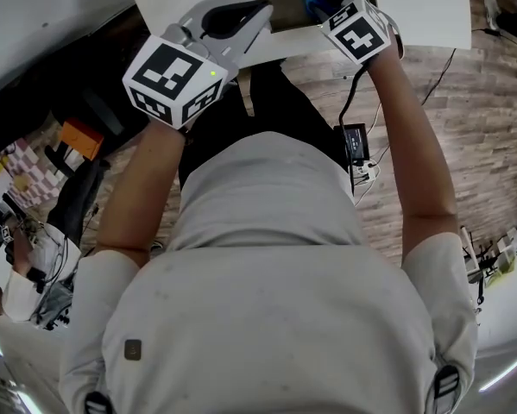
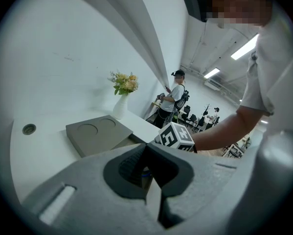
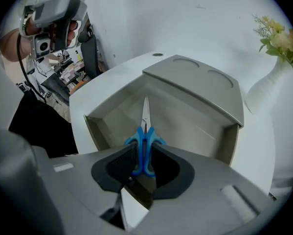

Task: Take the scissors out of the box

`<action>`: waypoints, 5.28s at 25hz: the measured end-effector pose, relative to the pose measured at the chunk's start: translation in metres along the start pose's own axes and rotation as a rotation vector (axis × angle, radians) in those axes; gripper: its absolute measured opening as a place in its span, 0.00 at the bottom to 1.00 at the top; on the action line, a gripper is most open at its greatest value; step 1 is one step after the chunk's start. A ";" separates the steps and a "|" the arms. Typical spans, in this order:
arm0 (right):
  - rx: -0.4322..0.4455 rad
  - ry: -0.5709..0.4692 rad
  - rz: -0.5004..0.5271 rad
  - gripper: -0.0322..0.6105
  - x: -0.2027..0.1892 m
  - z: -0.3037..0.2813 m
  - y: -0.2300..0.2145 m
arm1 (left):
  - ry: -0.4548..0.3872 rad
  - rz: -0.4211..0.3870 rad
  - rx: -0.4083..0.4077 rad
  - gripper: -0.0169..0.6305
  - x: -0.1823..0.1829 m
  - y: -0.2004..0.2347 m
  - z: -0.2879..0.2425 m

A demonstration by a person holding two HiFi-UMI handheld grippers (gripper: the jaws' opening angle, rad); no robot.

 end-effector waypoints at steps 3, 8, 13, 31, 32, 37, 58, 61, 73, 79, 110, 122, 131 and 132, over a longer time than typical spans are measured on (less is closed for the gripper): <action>-0.004 0.018 -0.004 0.22 0.002 -0.002 0.000 | 0.000 0.005 0.004 0.03 -0.001 0.002 0.002; -0.008 0.078 -0.026 0.22 0.000 -0.006 -0.003 | 0.000 0.010 0.001 0.03 -0.002 0.000 0.002; -0.009 0.090 -0.024 0.22 0.000 -0.007 -0.004 | 0.000 0.020 -0.001 0.03 -0.003 0.001 0.003; -0.049 0.019 -0.149 0.20 -0.003 0.033 -0.013 | -0.015 -0.033 0.009 0.03 0.024 -0.006 0.029; -0.056 0.011 -0.158 0.20 -0.002 0.038 -0.014 | -0.017 -0.039 0.004 0.03 0.027 -0.007 0.030; -0.097 -0.031 -0.200 0.20 0.004 0.060 -0.006 | -0.036 -0.075 -0.014 0.03 0.037 -0.006 0.045; -0.284 -0.387 -0.497 0.20 0.031 0.167 0.077 | -0.100 -0.220 -0.132 0.03 0.056 -0.021 0.128; -0.312 -0.450 -0.519 0.20 0.038 0.188 0.089 | -0.110 -0.241 -0.154 0.03 0.059 -0.023 0.137; -0.473 -0.712 -0.589 0.20 0.062 0.247 0.151 | -0.189 -0.304 -0.226 0.03 0.065 -0.026 0.190; -0.526 -0.741 -0.612 0.20 0.059 0.261 0.189 | -0.176 -0.308 -0.285 0.03 0.058 -0.035 0.206; -0.403 -0.817 -0.498 0.20 -0.105 0.334 0.249 | -0.191 -0.284 -0.148 0.03 0.023 -0.237 0.173; -0.351 -0.846 -0.481 0.20 -0.133 0.335 0.268 | -0.156 -0.272 -0.079 0.03 -0.004 -0.268 0.189; -0.381 -0.843 -0.510 0.20 -0.114 0.328 0.312 | -0.164 -0.292 -0.127 0.03 -0.016 -0.260 0.230; -0.385 -0.843 -0.515 0.20 -0.110 0.327 0.318 | -0.167 -0.292 -0.131 0.03 -0.018 -0.257 0.237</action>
Point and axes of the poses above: the fingertips, and each gripper's own axes: z backward along the fingers, y to its left, x out of its top, the point moved 3 cm from there along z, backward along the fingers, and after that the axes turned 6 degrees about -z, right-handed, at the moved point
